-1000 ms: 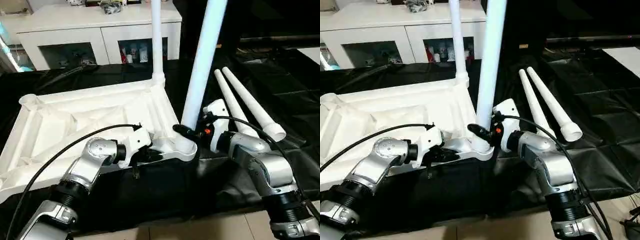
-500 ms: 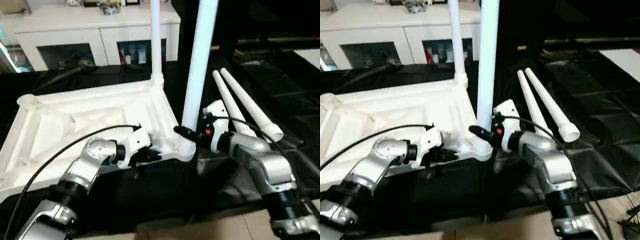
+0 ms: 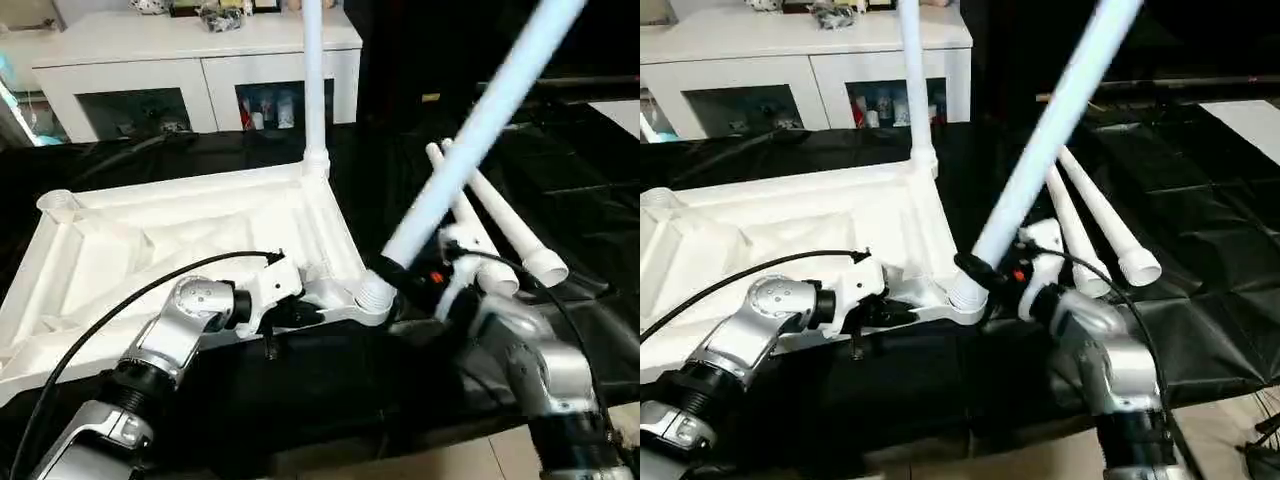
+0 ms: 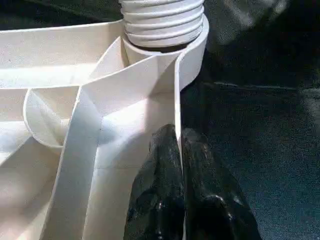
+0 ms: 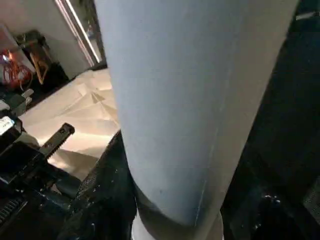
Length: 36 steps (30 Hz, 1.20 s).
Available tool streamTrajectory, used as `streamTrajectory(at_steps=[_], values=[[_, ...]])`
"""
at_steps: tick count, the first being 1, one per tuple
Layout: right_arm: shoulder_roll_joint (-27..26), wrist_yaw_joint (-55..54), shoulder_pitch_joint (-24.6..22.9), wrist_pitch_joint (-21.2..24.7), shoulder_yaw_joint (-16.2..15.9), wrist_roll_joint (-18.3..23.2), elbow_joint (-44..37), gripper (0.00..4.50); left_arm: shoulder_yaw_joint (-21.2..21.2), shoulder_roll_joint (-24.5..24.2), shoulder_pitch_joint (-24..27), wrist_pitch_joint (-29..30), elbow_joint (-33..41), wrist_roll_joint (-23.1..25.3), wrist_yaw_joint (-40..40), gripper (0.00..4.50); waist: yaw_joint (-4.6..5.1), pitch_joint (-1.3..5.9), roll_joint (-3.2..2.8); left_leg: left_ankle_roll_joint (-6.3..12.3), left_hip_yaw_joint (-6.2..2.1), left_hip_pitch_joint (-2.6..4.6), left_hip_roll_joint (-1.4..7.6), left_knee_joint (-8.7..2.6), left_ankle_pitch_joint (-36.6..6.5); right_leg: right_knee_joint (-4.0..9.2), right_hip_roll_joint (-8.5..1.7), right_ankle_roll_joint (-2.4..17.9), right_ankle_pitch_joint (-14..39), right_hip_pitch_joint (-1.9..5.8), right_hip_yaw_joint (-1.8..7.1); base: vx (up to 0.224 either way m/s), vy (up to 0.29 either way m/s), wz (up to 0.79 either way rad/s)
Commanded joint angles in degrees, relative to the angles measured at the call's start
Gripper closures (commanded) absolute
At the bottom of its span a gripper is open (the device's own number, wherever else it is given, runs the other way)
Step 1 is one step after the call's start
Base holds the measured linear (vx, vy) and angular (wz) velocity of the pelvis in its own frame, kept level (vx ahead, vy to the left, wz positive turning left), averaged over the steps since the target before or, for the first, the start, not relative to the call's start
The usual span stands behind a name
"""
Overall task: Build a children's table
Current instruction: Insert table leg to table base
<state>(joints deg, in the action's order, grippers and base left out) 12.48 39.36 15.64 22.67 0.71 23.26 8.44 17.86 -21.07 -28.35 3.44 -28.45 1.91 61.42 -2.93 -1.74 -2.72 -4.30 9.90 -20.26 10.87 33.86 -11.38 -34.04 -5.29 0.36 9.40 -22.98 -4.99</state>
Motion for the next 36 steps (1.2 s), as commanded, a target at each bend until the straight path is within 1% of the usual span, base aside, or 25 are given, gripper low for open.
streamTrajectory(at_steps=[1, 2, 3, 4, 7, 8, 9, 10, 12, 14, 15, 17, 18, 19, 20, 21, 23, 24, 25, 27, 31, 32, 33, 34, 36], values=[[-0.1, 0.5, -2.8, 1.1, -2.0, -0.8, 2.8, 2.64, 0.3, -0.5, 0.3, 0.3, -0.8, 0.8, -0.3, 4.5, -0.05, 2.95, -0.26, 1.33, -0.58, -0.07, 1.86, -4.36, -14.4, 4.47, -3.11, 10.9, 16.1, 2.99, 2.66, 0.0, 0.0, 0.0], [-0.2, 0.5, -3.0, 0.8, -2.1, -0.9, 2.7, 2.64, 0.3, -0.5, 0.3, 0.3, -0.8, 0.8, -0.3, 4.5, -0.06, 2.9, -0.48, 1.22, -0.65, -0.08, 1.86, -4.41, -14.7, 4.4, -3.09, 10.8, 16.2, 2.98, 2.63, 0.0, 0.0, 0.0], [0.2, 0.3, -3.8, -0.3, -3.5, -2.2, 1.8, 2.64, 0.4, -0.5, 0.1, 0.2, -0.9, 0.8, -0.3, 4.5, 0.01, 2.89, -0.37, 1.16, -0.69, -0.1, 1.85, -4.49, -15.0, 4.44, -3.01, 10.7, 16.4, 3.04, 2.59, 0.0, 0.0, 0.0], [0.9, 0.3, -4.2, -1.0, -5.1, -3.7, 0.8, 2.64, 0.4, -0.5, 0.0, 0.1, -0.9, 0.8, -0.3, 4.5, -0.02, 2.86, -0.43, 1.05, -0.67, -0.13, 1.86, -4.51, -15.3, 4.56, -3.03, 10.4, 16.7, 3.02, 2.6, 0.0, 0.0, 0.0], [1.8, 0.2, -4.1, -1.0, -7.0, -5.6, -0.2, 2.65, 0.5, -0.5, -0.3, 0.1, -1.2, 0.9, -0.4, 4.5, 0.1, 2.88, -0.39, 1.15, -0.72, -0.1, 1.74, -4.56, -15.4, 4.6, -2.97, 9.9, 17.6, 3.07, 2.57, 0.0, 0.0, 0.0], [2.3, 0.1, -3.3, -0.8, -8.2, -7.3, -0.3, 2.65, 0.6, -0.6, -0.4, -0.1, -1.4, 1.1, -0.3, 4.5, 0.13, 2.87, -0.28, 1.21, -0.7, -0.12, 1.74, -4.57, -15.4, 4.62, -2.93, 9.8, 17.9, 3.06, 2.58, 0.0, 0.0, 0.0], [2.5, 0.0, -2.8, -0.7, -8.7, -8.1, -0.2, 2.65, 0.7, -0.7, -0.5, -0.2, -1.5, 1.2, -0.3, 4.5, 0.15, 2.85, -0.41, 1.18, -0.74, -0.14, 1.73, -4.61, -15.3, 4.59, -2.97, 9.5, 18.5, 3.06, 2.58, 0.0, 0.0, 0.0], [2.7, 0.0, -2.5, -0.7, -9.0, -8.6, -0.1, 2.65, 0.8, -0.7, -0.6, -0.3, -1.7, 1.3, -0.3, 4.5, 0.29, 2.79, -0.24, 1.15, -0.68, -0.17, 1.68, -4.6, -15.7, 4.74, -2.95, 9.3, 19.5, 2.98, 2.59, 0.0, 0.0, 0.0], [3.0, 0.1, -1.8, -0.4, -9.6, -9.1, 0.2, 2.65, 0.9, -0.8, -0.6, -0.5, -1.8, 1.5, -0.4, 4.5, 0.46, 2.76, -0.39, 1.01, -0.77, -0.14, 1.7, -4.68, -16.3, 4.78, -2.95, 9.2, 20.3, 2.94, 2.6, 0.0, 0.0, 0.0], [3.8, 0.6, 0.2, 1.5, -11.0, -9.7, 0.6, 2.65, 1.0, -0.6, -0.7, -0.5, -1.9, 1.7, -0.7, 4.5, 0.64, 2.69, 0.32, 1.16, -0.81, -0.18, 1.75, -4.75, -16.5, 4.8, -2.97, 9.0, 21.3, 2.98, 2.61, 0.0, 0.0, 0.0], [4.2, 1.0, 0.8, 1.9, -11.5, -9.8, 0.7, 2.65, 1.0, -0.5, -0.6, -0.6, -1.9, 1.7, -0.7, 4.5, 0.7, 2.67, 0.01, 1.18, -0.83, -0.01, 1.82, -4.73, -16.8, 4.81, -3.0, 8.9, 22.0, 2.79, 2.64, 0.0, 0.0, 0.0], [4.6, 2.2, 2.2, 3.0, -12.6, -9.9, 1.3, 2.65, 1.3, -0.6, -0.4, -0.8, -1.8, 2.0, -0.9, 4.5, 0.82, 2.61, -0.02, 1.09, -0.8, 0.01, 1.83, -4.76, -17.7, 5.09, -3.08, 8.6, 23.0, 2.66, 2.7, 0.0, 0.0, 0.0], [4.6, 2.5, 2.6, 3.4, -12.7, -9.9, 1.5, 2.65, 1.3, -0.6, -0.4, -0.9, -1.7, 2.2, -1.0, 4.5, 0.92, 2.66, 0.5, 1.11, -0.89, -0.05, 1.84, -4.81, -17.9, 4.95, -3.06, 8.4, 23.4, 2.75, 2.65, 0.0, 0.0, 0.0], [4.7, 2.9, 2.9, 3.9, -12.8, -9.9, 1.6, 2.65, 1.4, -0.5, -0.3, -0.9, -1.7, 2.2, -1.1, 4.5, 0.97, 2.65, 0.62, 1.18, -0.83, -0.05, 1.85, -4.78, -17.8, 5.07, -3.09, 8.3, 23.6, 2.62, 2.7, 0.0, 0.0, 0.0], [4.9, 3.4, 3.1, 4.4, -13.2, -10.0, 1.7, 2.65, 1.4, -0.5, -0.3, -0.9, -1.7, 2.3, -1.2, 4.5, 0.95, 2.68, 0.52, 1.17, -0.88, -0.08, 1.86, -4.78, -17.6, 4.97, -3.14, 8.3, 23.4, 2.68, 2.7, 0.0, 0.0, 0.0], [5.1, 4.0, 3.2, 5.1, -13.6, -10.2, 1.9, 2.65, 1.5, -0.5, -0.3, -1.0, -1.7, 2.5, -1.4, 4.5, 0.96, 2.62, 0.8, 1.29, -0.81, -0.06, 1.9, -4.78, -17.5, 5.06, -3.09, 8.3, 23.5, 2.59, 2.74, 0.0, 0.0, 0.0], [5.4, 4.5, 3.3, 5.5, -14.0, -10.4, 2.2, 2.65, 1.5, -0.4, -0.3, -1.1, -1.8, 2.6, -1.6, 4.5, 0.88, 2.62, 0.6, 1.19, -0.8, -0.02, 1.93, -4.81, -17.6, 5.11, -3.14, 8.1, 23.6, 2.51, 2.79, 0.0, 0.0, 0.0], [5.6, 4.8, 3.4, 5.6, -14.4, -10.6, 2.4, 2.65, 1.5, -0.4, -0.2, -1.1, -1.8, 2.6, -1.6, 4.5, 0.89, 2.62, 0.67, 1.08, -0.83, 0.01, 1.92, -4.85, -17.7, 5.12, -3.09, 8.1, 23.6, 2.51, 2.75, 0.0, 0.0, 0.0], [6.1, 5.1, 3.5, 6.0, -15.1, -11.1, 3.5, 2.65, 1.6, -0.3, -0.2, -1.2, -1.9, 2.8, -1.8, 4.5, 0.9, 2.67, 0.9, 1.08, -0.83, -0.03, 1.94, -4.82, -17.6, 5.02, -3.13, 8.2, 23.5, 2.53, 2.75, 0.0, 0.0, 0.0], [6.2, 5.3, 3.5, 6.5, -15.5, -11.4, 4.7, 2.65, 1.6, -0.2, -0.2, -1.2, -1.8, 2.9, -2.0, 4.5, 0.95, 2.54, 0.75, 0.98, -0.82, -0.02, 1.91, -4.87, -18.4, 5.18, -3.14, 8.0, 24.6, 2.41, 2.74, 0.0, 0.0, 0.0], [6.4, 6.1, 3.1, 7.3, -15.9, -11.2, 4.7, 2.65, 1.6, -0.1, -0.3, -1.2, -2.1, 2.9, -2.1, 4.5, 0.96, 2.53, 0.84, 0.77, -0.91, 0.1, 1.89, -4.92, -19.5, 5.51, -3.18, 6.9, 26.8, 2.26, 2.73, 0.0, 0.0, 0.0], [6.6, 6.5, 2.8, 7.4, -15.9, -11.0, 4.5, 2.65, 1.6, 0.0, -0.4, -1.3, -2.2, 2.9, -2.2, 4.5, 0.95, 2.5, 0.62, 0.68, -0.96, 0.13, 1.91, -4.98, -19.7, 5.54, -3.19, 6.9, 27.0, 2.22, 2.72, 0.0, 0.0, 0.0], [6.7, 6.8, 2.6, 7.4, -15.9, -10.9, 4.3, 2.65, 1.6, 0.0, -0.5, -1.3, -2.4, 2.9, -2.2, 4.5, 1.02, 2.51, 0.78, 0.59, -0.95, 0.17, 1.92, -4.99, -20.3, 5.62, -3.13, 6.8, 27.0, 2.15, 2.7, 0.0, 0.0, 0.0], [6.8, 7.0, 2.4, 7.4, -15.9, -10.8, 4.2, 2.65, 1.6, -0.1, -0.6, -1.4, -2.5, 2.9, -2.2, 4.5, 1.03, 2.55, 0.64, 0.48, -0.99, 0.14, 1.92, -5.03, -20.6, 5.61, -3.12, 6.7, 26.7, 2.22, 2.69, 0.0, 0.0, 0.0], [7.1, 7.4, 2.0, 7.2, -15.5, -10.3, 4.5, 2.65, 1.6, -0.1, -0.6, -1.5, -2.7, 3.1, -2.2, 4.5, 1.06, 2.59, 0.65, 0.45, -1.02, 0.16, 1.93, -5.08, -20.8, 5.6, -3.1, 6.8, 26.3, 2.2, 2.67, 0.0, 0.0, 0.0]])
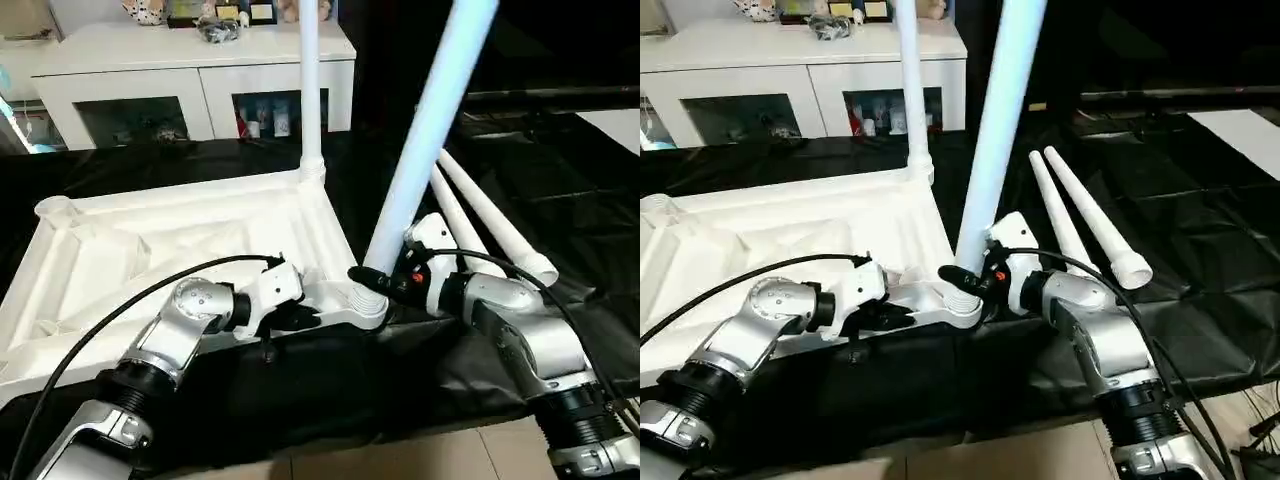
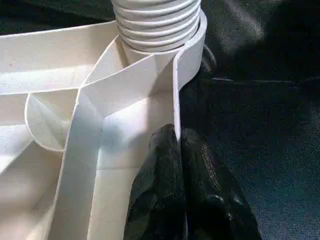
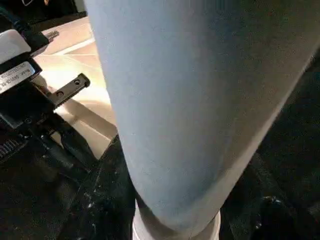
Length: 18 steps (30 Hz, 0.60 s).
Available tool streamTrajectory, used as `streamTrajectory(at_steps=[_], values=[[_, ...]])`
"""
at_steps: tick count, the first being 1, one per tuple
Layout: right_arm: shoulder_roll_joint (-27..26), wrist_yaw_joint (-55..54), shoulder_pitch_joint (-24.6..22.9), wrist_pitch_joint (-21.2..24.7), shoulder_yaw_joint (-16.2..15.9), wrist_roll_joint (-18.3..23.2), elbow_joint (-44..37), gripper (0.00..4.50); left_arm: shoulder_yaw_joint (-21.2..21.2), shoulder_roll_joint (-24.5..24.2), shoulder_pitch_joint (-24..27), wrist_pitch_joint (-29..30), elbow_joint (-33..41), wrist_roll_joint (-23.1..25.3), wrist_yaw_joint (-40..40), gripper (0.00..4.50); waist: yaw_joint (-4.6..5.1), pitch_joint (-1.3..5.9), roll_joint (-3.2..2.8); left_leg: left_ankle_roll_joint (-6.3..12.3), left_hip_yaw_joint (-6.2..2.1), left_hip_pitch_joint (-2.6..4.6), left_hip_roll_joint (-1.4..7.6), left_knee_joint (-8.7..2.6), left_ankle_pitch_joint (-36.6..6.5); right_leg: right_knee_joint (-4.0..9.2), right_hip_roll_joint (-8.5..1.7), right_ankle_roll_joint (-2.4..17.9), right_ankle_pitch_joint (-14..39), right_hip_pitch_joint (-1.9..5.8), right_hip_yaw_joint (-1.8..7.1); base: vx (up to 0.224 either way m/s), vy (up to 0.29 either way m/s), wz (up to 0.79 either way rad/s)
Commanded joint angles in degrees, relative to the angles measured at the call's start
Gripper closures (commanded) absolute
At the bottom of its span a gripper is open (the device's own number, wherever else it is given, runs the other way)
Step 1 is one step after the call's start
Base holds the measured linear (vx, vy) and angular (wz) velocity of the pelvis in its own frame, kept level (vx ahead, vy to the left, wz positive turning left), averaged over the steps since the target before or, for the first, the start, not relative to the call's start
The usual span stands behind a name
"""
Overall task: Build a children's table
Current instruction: Insert table leg to table base
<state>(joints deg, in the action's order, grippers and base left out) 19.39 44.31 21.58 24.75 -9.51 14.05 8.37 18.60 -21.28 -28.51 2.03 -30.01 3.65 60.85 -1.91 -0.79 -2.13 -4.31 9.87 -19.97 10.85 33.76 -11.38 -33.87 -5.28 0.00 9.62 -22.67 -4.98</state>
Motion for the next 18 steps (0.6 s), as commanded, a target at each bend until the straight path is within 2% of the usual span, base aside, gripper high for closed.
streamTrajectory(at_steps=[1, 5, 9, 11, 15, 18], values=[[0.2, 2.5, -4.0, 5.1, -5.2, -1.1, 4.6, 2.65, 0.8, 0.1, -0.5, -0.1, -1.1, 1.4, -1.7, 4.5, 0.04, 1.61, 0.1, 0.47, -1.0, -0.14, 1.97, -5.03, -21.1, 5.44, -3.09, 7.2, 26.0, 1.89, 2.66, 0.0, 0.0, 0.0], [0.1, 2.2, -4.4, 5.6, -1.7, 1.0, 4.8, 2.65, 0.8, 0.1, -0.5, -0.4, -1.3, 1.6, -1.7, 4.5, -0.01, 1.63, 0.08, 0.49, -1.0, -0.06, 1.98, -5.07, -21.7, 5.64, -3.14, 7.1, 26.8, 1.76, 2.65, 0.0, 0.0, 0.0], [0.4, 2.4, -4.1, 6.0, 1.1, 3.0, 4.0, 2.65, 0.8, 0.0, -0.6, -0.5, -1.4, 1.6, -1.7, 4.5, -0.14, 1.85, 0.05, 0.58, -0.99, -0.15, 2.14, -5.2, -20.7, 5.36, -3.06, 8.1, 23.0, 1.97, 2.68, 0.0, 0.0, 0.0], [1.2, 3.3, -3.8, 6.1, 2.1, 4.0, 3.4, 2.65, 0.8, 0.0, -0.6, -0.6, -1.5, 1.6, -1.6, 4.5, -0.22, 1.91, -0.18, 0.57, -0.92, -0.06, 2.18, -5.18, -20.5, 5.24, -3.08, 8.9, 21.3, 2.03, 2.7, 0.0, 0.0, 0.0], [1.6, 3.9, -2.6, 6.0, 2.5, 4.3, 4.3, 2.65, 0.9, -0.1, -0.7, -0.9, -1.8, 1.8, -1.4, 4.5, -0.48, 2.0, -0.22, 0.85, -0.71, -0.19, 2.18, -5.1, -18.6, 4.77, -3.02, 10.7, 16.9, 2.31, 2.74, 0.0, 0.0, 0.0], [1.2, 4.9, -1.0, 5.8, 1.1, 3.5, 5.3, 2.65, 1.1, 0.0, -0.9, -0.9, -2.0, 1.8, -1.2, 4.5, -0.45, 1.77, -0.17, 0.77, -0.71, -0.21, 2.07, -5.13, -19.7, 5.1, -3.14, 10.1, 20.5, 2.28, 2.63, 0.0, 0.0, 0.0]])
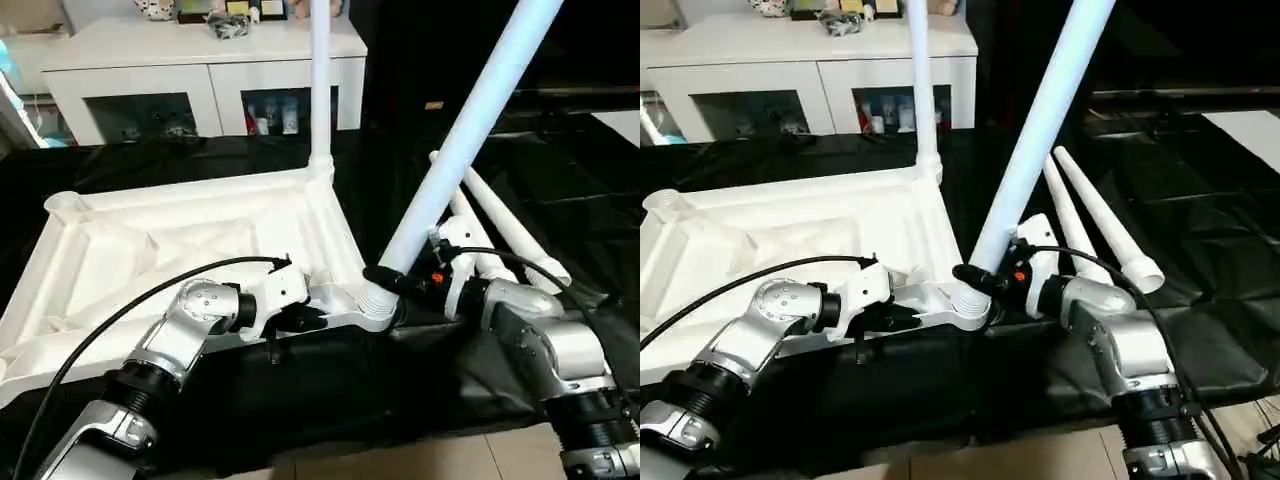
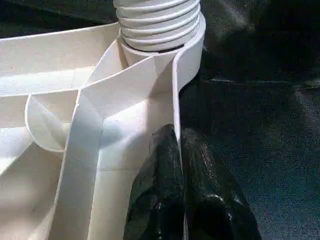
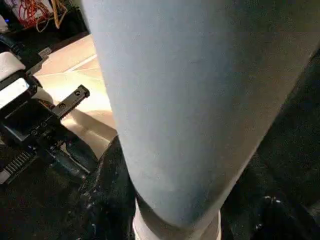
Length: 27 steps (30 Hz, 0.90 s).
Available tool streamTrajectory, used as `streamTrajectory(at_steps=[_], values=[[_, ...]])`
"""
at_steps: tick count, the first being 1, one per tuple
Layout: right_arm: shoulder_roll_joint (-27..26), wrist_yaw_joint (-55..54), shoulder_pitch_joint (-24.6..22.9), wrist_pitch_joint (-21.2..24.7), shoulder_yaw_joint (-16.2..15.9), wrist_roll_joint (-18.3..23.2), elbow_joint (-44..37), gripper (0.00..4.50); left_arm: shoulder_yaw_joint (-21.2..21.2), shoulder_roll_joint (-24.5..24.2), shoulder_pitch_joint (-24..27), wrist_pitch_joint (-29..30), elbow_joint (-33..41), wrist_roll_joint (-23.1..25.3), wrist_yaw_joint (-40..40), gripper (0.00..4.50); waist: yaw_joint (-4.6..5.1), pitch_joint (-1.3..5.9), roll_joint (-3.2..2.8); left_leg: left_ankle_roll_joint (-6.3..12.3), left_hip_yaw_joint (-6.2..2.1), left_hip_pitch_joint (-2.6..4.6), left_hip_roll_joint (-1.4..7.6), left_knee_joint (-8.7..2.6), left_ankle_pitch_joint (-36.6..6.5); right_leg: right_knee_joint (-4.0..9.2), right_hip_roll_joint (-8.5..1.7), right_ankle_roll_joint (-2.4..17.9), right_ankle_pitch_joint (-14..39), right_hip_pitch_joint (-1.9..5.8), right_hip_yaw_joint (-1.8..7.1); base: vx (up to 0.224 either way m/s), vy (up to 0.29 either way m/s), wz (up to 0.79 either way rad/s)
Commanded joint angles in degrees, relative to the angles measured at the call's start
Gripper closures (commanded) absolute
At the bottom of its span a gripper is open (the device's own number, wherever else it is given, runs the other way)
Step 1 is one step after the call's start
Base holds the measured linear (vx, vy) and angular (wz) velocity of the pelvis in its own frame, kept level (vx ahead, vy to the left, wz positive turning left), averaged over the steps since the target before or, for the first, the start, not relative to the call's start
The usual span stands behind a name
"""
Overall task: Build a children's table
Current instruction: Insert table leg to table base
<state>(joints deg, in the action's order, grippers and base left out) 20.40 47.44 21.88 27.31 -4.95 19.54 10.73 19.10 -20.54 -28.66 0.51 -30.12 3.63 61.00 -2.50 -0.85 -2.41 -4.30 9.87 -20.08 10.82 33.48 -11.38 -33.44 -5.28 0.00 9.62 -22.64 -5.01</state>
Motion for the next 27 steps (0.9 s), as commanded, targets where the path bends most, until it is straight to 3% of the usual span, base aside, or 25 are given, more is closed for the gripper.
streamTrajectory(at_steps=[1, 4, 12, 18, 22, 27], values=[[0.2, 2.1, -0.9, 3.3, -4.0, -2.2, 3.1, 2.65, 0.6, -0.7, -0.8, 0.6, -1.9, 1.8, -1.4, 4.5, 0.17, 1.77, 0.16, 0.67, -0.79, -0.11, 2.1, -4.88, -20.1, 4.78, -3.21, 9.6, 22.2, 2.21, 2.64, 0.0, 0.0, 0.0], [0.3, 3.0, -0.2, 3.3, -5.1, -2.7, 3.2, 2.65, 0.7, -0.7, -0.8, 0.5, -2.1, 1.9, -1.3, 4.5, 0.22, 1.62, 0.14, 0.58, -0.85, -0.03, 2.13, -4.94, -20.5, 5.12, -3.25, 8.5, 25.0, 2.0, 2.66, 0.0, 0.0, 0.0], [1.6, 8.4, 4.0, 2.2, -9.4, -4.4, 4.5, 2.65, 1.0, -0.9, -0.7, 0.6, -2.0, 2.1, -1.1, 4.5, 0.4, 1.54, 0.29, 0.85, -0.92, -0.19, 2.2, -4.95, -20.1, 5.04, -3.29, 8.4, 25.5, 2.0, 2.68, 0.0, 0.0, 0.0], [2.5, 11.4, 4.9, 2.8, -11.0, -4.7, 4.4, 2.65, 1.1, -1.0, -0.6, 0.6, -2.0, 2.1, -1.0, 4.5, 0.29, 1.58, 0.29, 1.24, -0.88, -0.21, 2.33, -4.95, -19.8, 4.93, -3.31, 8.9, 24.1, 2.02, 2.74, 0.0, 0.0, 0.0], [4.2, 15.1, 4.0, 3.3, -13.7, -5.1, 2.4, 2.65, 1.1, -1.0, -0.6, 0.6, -2.0, 2.1, -0.9, 4.5, 0.32, 1.31, 0.37, 0.97, -0.95, -0.11, 2.34, -5.09, -21.5, 5.22, -3.34, 8.1, 27.0, 1.84, 2.76, 0.0, 0.0, 0.0], [3.1, 13.0, 4.7, 1.7, -13.0, -6.7, 4.8, 2.65, 1.2, -1.1, -0.6, 0.5, -2.1, 2.2, -0.9, 4.5, 0.47, 1.25, 0.46, 0.69, -1.08, 0.0, 2.25, -5.07, -22.2, 5.56, -3.45, 7.1, 29.8, 1.57, 2.74, 0.0, 0.0, 0.0]])
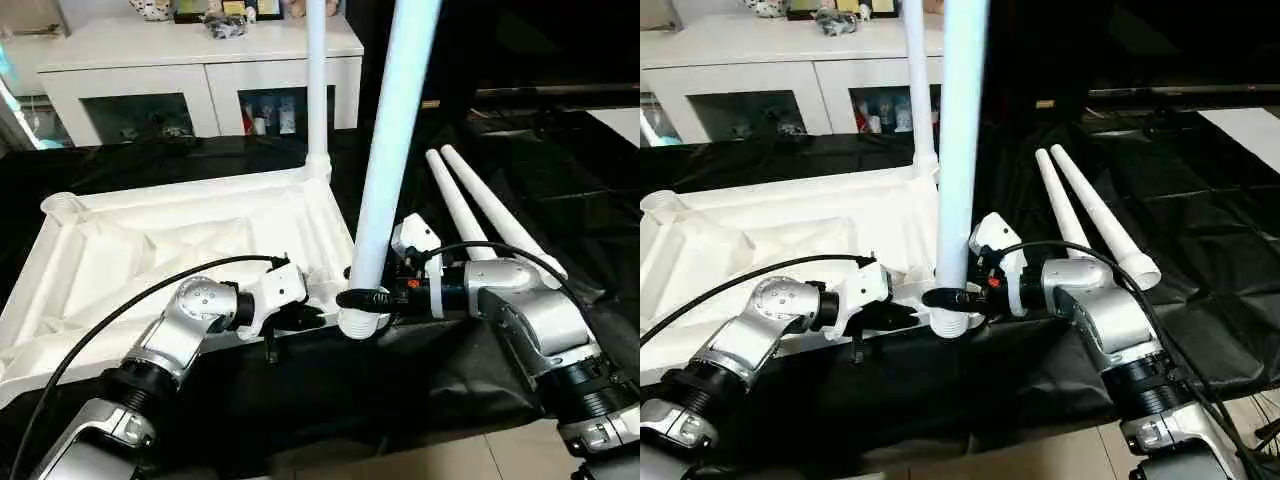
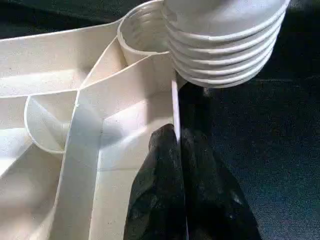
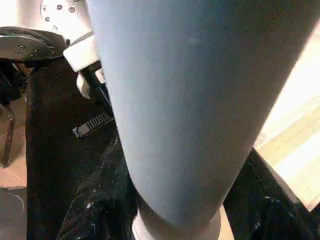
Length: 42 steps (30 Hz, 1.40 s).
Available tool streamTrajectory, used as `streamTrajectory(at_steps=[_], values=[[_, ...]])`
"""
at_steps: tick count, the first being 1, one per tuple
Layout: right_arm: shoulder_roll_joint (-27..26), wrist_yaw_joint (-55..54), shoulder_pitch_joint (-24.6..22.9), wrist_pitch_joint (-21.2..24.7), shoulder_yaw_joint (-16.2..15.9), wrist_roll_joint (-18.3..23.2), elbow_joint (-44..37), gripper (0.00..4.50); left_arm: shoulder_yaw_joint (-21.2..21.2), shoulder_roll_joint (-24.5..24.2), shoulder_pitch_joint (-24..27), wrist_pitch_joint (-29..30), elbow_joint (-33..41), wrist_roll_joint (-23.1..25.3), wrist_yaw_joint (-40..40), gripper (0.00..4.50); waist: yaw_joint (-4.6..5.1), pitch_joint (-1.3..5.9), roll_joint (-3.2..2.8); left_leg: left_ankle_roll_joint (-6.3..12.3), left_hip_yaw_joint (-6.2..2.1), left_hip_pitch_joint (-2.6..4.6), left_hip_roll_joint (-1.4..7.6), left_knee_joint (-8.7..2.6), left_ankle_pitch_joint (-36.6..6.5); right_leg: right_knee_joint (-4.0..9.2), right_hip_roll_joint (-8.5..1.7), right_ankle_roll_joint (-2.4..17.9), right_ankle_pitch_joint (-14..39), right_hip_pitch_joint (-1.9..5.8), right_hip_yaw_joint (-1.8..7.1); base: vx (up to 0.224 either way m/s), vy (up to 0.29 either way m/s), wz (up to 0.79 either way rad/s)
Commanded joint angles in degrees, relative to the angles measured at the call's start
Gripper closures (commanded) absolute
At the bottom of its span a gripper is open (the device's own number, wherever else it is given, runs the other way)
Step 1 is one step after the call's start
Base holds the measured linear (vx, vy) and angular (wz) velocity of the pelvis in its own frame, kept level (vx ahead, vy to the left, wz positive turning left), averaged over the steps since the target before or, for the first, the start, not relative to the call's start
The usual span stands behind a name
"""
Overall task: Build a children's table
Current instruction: Insert table leg to table base
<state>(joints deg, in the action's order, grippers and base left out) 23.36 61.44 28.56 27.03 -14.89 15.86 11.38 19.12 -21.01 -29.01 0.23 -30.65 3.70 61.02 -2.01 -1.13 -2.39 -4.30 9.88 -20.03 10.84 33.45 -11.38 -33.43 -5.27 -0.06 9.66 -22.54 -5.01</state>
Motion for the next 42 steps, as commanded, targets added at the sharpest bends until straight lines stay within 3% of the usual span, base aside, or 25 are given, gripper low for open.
streamTrajectory(at_steps=[1, 6, 7, 9, 11, 15, 27, 31, 42], values=[[-0.5, -2.0, -1.6, 1.7, -2.1, -2.9, 4.9, 2.65, 1.1, -0.6, -0.2, 0.7, -1.5, 2.1, -0.9, 4.5, 0.05, 1.5, 0.3, 0.61, -1.16, -0.04, 2.23, -5.08, -22.4, 5.59, -3.48, 7.0, 30.5, 1.41, 2.72, 0.0, 0.0, 0.0], [-1.1, -3.3, -0.7, 1.0, 0.4, -1.6, 5.5, 2.65, 1.2, -0.7, 0.0, 0.7, -1.3, 2.1, -0.9, 4.5, 0.14, 1.53, 0.43, 0.54, -1.19, -0.05, 2.25, -5.12, -22.7, 5.66, -3.46, 6.7, 30.7, 1.33, 2.72, 0.0, 0.0, 0.0], [-1.0, -3.8, 0.0, 0.3, 2.3, -0.7, 5.3, 2.65, 1.2, -0.8, 0.1, 0.7, -1.1, 2.1, -0.9, 4.5, 0.14, 1.56, 0.39, 0.53, -1.17, -0.02, 2.28, -5.14, -22.6, 5.66, -3.45, 6.8, 30.2, 1.36, 2.74, 0.0, 0.0, 0.0], [-0.8, -3.9, 0.4, -0.2, 3.1, -0.5, 5.3, 2.65, 1.3, -0.9, 0.2, 0.6, -1.0, 2.2, -0.9, 4.5, 0.06, 1.82, 0.4, 0.52, -1.1, -0.08, 2.32, -5.11, -21.3, 5.4, -3.39, 7.6, 27.1, 1.55, 2.79, 0.0, 0.0, 0.0], [-0.4, -3.7, 0.7, -0.2, 3.3, -0.5, 5.6, 2.65, 1.3, -0.9, 0.2, 0.6, -0.9, 2.2, -0.9, 4.5, 0.01, 1.86, 0.34, 0.72, -0.93, -0.2, 2.41, -5.13, -19.8, 4.99, -3.22, 9.0, 22.9, 1.67, 2.84, 0.0, 0.0, 0.0], [0.4, -3.3, 1.4, 0.1, 3.1, -0.9, 6.4, 2.65, 1.4, -0.9, 0.3, 0.7, -0.8, 2.1, -0.8, 4.5, -0.04, 1.92, 0.32, 1.06, -0.72, -0.23, 2.34, -4.98, -19.0, 4.69, -3.24, 10.5, 20.4, 1.93, 2.82, 0.0, 0.0, 0.0], [1.3, -3.2, 3.6, -0.3, 2.9, -2.7, 9.5, 2.66, 1.6, -1.0, 0.8, 1.0, -0.2, 2.2, -0.7, 4.5, -0.18, 1.92, 0.41, 1.2, -0.62, -0.13, 2.37, -4.89, -18.4, 4.66, -3.26, 10.9, 20.7, 2.02, 2.81, 0.0, 0.0, 0.0], [0.3, -3.7, 3.7, -1.1, 2.6, -3.3, 10.5, 2.66, 1.7, -1.1, 0.9, 1.1, -0.1, 2.2, -0.7, 4.5, -0.22, 2.03, 0.43, 1.41, -0.55, -0.3, 2.35, -4.81, -16.9, 4.35, -3.23, 11.6, 18.1, 2.17, 2.83, 0.0, 0.0, 0.0], [-3.0, -6.2, 5.2, -3.4, 3.2, -3.5, 15.0, 2.66, 1.8, -1.4, 1.1, 1.2, 0.0, 2.2, -0.6, 4.5, 0.2, 1.73, 0.54, 0.76, -0.83, -0.1, 2.3, -5.03, -20.5, 5.13, -3.37, 9.2, 25.7, 1.77, 2.69, 0.0, 0.0, 0.0]])
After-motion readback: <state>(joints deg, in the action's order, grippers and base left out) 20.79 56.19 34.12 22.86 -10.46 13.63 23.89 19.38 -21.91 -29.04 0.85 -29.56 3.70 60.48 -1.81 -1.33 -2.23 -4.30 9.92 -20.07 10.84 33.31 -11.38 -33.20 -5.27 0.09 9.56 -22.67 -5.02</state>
